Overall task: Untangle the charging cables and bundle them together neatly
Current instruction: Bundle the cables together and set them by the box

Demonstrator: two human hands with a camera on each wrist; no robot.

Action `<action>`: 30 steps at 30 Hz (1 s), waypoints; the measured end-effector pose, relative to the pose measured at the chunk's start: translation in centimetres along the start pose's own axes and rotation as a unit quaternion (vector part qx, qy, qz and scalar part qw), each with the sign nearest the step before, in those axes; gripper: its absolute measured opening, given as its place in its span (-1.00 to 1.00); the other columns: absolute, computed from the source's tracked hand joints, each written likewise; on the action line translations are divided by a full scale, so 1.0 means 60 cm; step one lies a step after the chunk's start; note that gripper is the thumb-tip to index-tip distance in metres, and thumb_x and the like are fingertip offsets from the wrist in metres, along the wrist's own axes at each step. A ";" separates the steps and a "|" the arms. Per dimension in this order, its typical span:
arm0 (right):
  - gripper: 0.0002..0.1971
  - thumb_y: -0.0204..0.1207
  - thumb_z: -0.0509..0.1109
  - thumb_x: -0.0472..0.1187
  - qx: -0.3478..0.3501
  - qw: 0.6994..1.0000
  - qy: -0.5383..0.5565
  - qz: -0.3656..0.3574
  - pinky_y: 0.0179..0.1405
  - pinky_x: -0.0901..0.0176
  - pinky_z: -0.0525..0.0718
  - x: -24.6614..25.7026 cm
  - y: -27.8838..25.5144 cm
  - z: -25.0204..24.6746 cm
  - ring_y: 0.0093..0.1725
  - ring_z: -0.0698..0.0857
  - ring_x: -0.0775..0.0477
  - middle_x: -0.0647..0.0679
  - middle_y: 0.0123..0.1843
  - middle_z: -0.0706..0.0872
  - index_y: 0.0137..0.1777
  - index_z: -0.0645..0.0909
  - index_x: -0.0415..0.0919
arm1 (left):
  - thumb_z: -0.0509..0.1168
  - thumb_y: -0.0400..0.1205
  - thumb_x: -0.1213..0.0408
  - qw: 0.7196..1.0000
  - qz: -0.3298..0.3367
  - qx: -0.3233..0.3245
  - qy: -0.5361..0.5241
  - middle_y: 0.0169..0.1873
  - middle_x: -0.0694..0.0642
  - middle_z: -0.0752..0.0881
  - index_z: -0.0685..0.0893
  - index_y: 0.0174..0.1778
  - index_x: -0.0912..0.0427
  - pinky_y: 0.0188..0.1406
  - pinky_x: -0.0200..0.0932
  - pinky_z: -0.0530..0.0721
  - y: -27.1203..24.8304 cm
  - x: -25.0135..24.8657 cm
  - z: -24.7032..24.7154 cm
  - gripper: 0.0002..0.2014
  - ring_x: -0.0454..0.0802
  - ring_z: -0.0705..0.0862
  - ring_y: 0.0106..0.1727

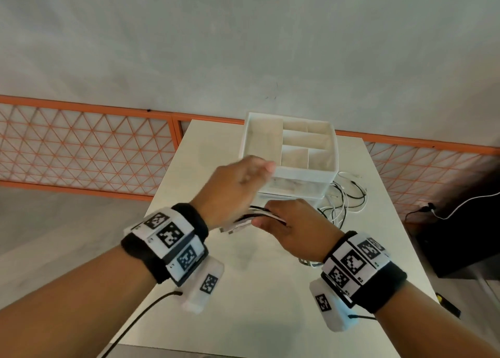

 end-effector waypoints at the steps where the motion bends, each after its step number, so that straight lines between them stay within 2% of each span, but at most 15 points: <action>1: -0.82 0.70 0.36 -0.11 -0.001 1.000 0.005 -0.021 -0.16 0.24 0.63 0.014 0.004 -0.005 -0.21 0.71 0.10 0.06 -0.20 0.79 -0.08 0.73 -0.15 | -0.01 0.69 -0.26 0.998 0.014 0.052 0.009 -0.08 -0.16 0.77 0.68 0.06 -0.07 0.01 -0.33 0.60 -0.002 -0.016 0.027 -0.54 -0.23 0.72 -0.03; 2: -0.86 0.67 0.37 -0.22 -0.002 0.999 0.013 -0.038 -0.11 0.26 0.66 0.025 0.008 -0.012 -0.15 0.75 0.15 0.14 -0.15 0.83 -0.06 0.76 -0.09 | -0.06 0.70 -0.27 0.996 0.013 0.090 0.011 -0.20 -0.12 0.81 0.71 -0.02 -0.04 -0.05 -0.31 0.66 -0.006 -0.023 0.049 -0.48 -0.21 0.76 -0.16; 4: -0.71 0.58 0.40 -0.33 -0.005 0.999 0.021 -0.038 -0.16 0.37 0.62 0.031 0.012 -0.029 -0.20 0.76 0.26 0.31 -0.30 0.78 -0.26 0.73 0.09 | -0.14 0.71 -0.28 0.995 -0.012 0.102 -0.007 -0.52 -0.08 0.73 0.73 -0.21 0.03 -0.29 -0.36 0.59 -0.007 -0.020 0.067 -0.36 -0.24 0.70 -0.46; 5: -0.69 0.55 0.44 -0.31 -0.009 0.999 0.031 -0.025 -0.20 0.42 0.61 0.027 0.012 -0.037 -0.22 0.76 0.29 0.32 -0.35 0.76 -0.30 0.71 0.14 | -0.15 0.71 -0.29 0.995 -0.020 0.096 -0.009 -0.59 -0.04 0.68 0.72 -0.30 0.07 -0.30 -0.34 0.54 -0.006 -0.015 0.067 -0.32 -0.21 0.66 -0.50; 7: -0.79 0.49 0.56 -0.25 -0.035 0.995 0.092 -0.003 -0.26 0.48 0.60 0.012 0.006 -0.056 -0.30 0.75 0.30 0.28 -0.38 0.78 -0.24 0.74 0.13 | -0.13 0.69 -0.31 0.995 -0.028 0.095 0.009 -0.57 -0.03 0.65 0.74 -0.36 0.08 -0.24 -0.25 0.51 -0.002 -0.008 0.065 -0.29 -0.14 0.64 -0.45; 9: -0.92 0.47 0.62 -0.14 -0.061 0.981 0.183 0.025 -0.41 0.33 0.50 -0.006 -0.002 -0.072 -0.53 0.57 0.12 0.13 -0.46 0.76 -0.12 0.76 0.04 | -0.09 0.69 -0.30 0.995 -0.035 0.090 0.026 -0.64 -0.11 0.61 0.77 -0.37 0.11 -0.28 -0.25 0.47 0.002 -0.002 0.057 -0.29 -0.23 0.60 -0.48; 11: -0.88 0.45 0.58 0.03 -0.075 0.966 0.245 0.045 -0.48 0.13 0.27 -0.028 -0.009 -0.079 -0.53 0.27 -0.09 -0.02 -0.56 0.60 -0.08 0.75 0.07 | -0.06 0.68 -0.32 0.994 -0.038 0.103 0.022 -0.72 -0.16 0.52 0.70 -0.45 0.14 -0.35 -0.26 0.40 0.005 -0.002 0.051 -0.29 -0.27 0.52 -0.59; 14: -0.80 0.43 0.50 0.06 -0.088 0.944 0.314 0.048 -0.54 0.19 0.20 -0.050 -0.013 -0.087 -0.53 0.20 -0.02 -0.12 -0.52 0.39 -0.03 0.83 0.03 | 0.02 0.63 -0.36 0.990 -0.041 0.131 0.001 -0.72 -0.13 0.41 0.60 -0.44 0.17 -0.44 -0.31 0.36 0.004 -0.001 0.046 -0.33 -0.21 0.36 -0.65; 16: -0.73 0.44 0.45 0.07 -0.088 0.946 0.306 0.055 -0.56 0.28 0.32 -0.059 -0.013 -0.087 -0.53 0.29 0.06 0.03 -0.53 0.39 0.01 0.86 -0.03 | 0.11 0.64 -0.31 0.991 -0.037 0.128 -0.013 -0.70 -0.13 0.36 0.55 -0.43 0.19 -0.54 -0.36 0.32 0.006 0.000 0.038 -0.38 -0.17 0.30 -0.63; 20: -0.78 0.59 0.38 0.06 -0.098 0.978 0.180 0.046 -0.42 0.38 0.52 -0.051 -0.013 -0.096 -0.48 0.55 0.18 0.29 -0.50 0.65 0.02 0.84 0.07 | 0.18 0.67 -0.22 0.989 -0.056 0.129 -0.044 -0.65 -0.09 0.37 0.53 -0.42 0.18 -0.58 -0.31 0.33 0.008 0.014 0.041 -0.46 -0.10 0.29 -0.61; 21: -0.80 0.61 0.38 0.05 -0.107 0.980 0.163 0.040 -0.40 0.33 0.59 -0.048 -0.013 -0.100 -0.41 0.67 0.16 0.34 -0.40 0.76 0.03 0.84 0.10 | 0.19 0.68 -0.19 0.984 -0.073 0.144 -0.068 -0.63 -0.07 0.40 0.54 -0.40 0.18 -0.56 -0.30 0.35 0.005 0.021 0.048 -0.48 -0.09 0.31 -0.61; 23: -0.78 0.57 0.35 0.13 -0.121 0.983 0.138 0.023 -0.30 0.22 0.71 -0.042 -0.014 -0.104 -0.30 0.76 0.07 0.25 -0.20 0.87 0.02 0.83 0.20 | 0.22 0.69 -0.13 0.974 -0.103 0.171 -0.111 -0.59 -0.04 0.43 0.58 -0.34 0.20 -0.57 -0.26 0.38 -0.002 0.031 0.060 -0.53 -0.08 0.33 -0.60; 25: -0.72 0.53 0.30 0.20 -0.111 0.986 0.123 0.013 -0.41 0.30 0.56 -0.042 -0.015 -0.099 -0.47 0.56 0.13 0.14 -0.39 0.77 0.03 0.82 0.22 | 0.21 0.70 -0.12 0.973 -0.118 0.158 -0.122 -0.57 -0.04 0.43 0.61 -0.31 0.21 -0.59 -0.27 0.33 -0.002 0.037 0.056 -0.53 -0.10 0.31 -0.60; 27: -0.70 0.52 0.26 0.24 -0.098 0.986 0.134 0.025 -0.48 0.39 0.40 -0.057 -0.018 -0.097 -0.54 0.37 0.16 0.15 -0.56 0.49 0.00 0.80 0.24 | 0.19 0.69 -0.17 0.977 -0.122 0.113 -0.133 -0.59 -0.07 0.41 0.62 -0.31 0.21 -0.58 -0.25 0.28 0.004 0.039 0.035 -0.50 -0.10 0.28 -0.59; 30: -0.68 0.55 0.27 0.24 -0.117 0.975 0.178 0.057 -0.50 0.29 0.34 -0.089 -0.032 -0.117 -0.51 0.31 0.04 0.12 -0.53 0.34 -0.07 0.82 0.17 | 0.19 0.68 -0.18 0.970 -0.126 0.041 -0.204 -0.65 -0.13 0.32 0.56 -0.35 0.19 -0.58 -0.24 0.21 0.011 0.038 -0.005 -0.50 -0.12 0.20 -0.60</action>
Point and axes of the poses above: each hand's wrist, its own y-axis towards the middle knuckle, its own z-axis out of the palm, x = y × z, the point moved 9 cm from there along y, towards the middle knuckle
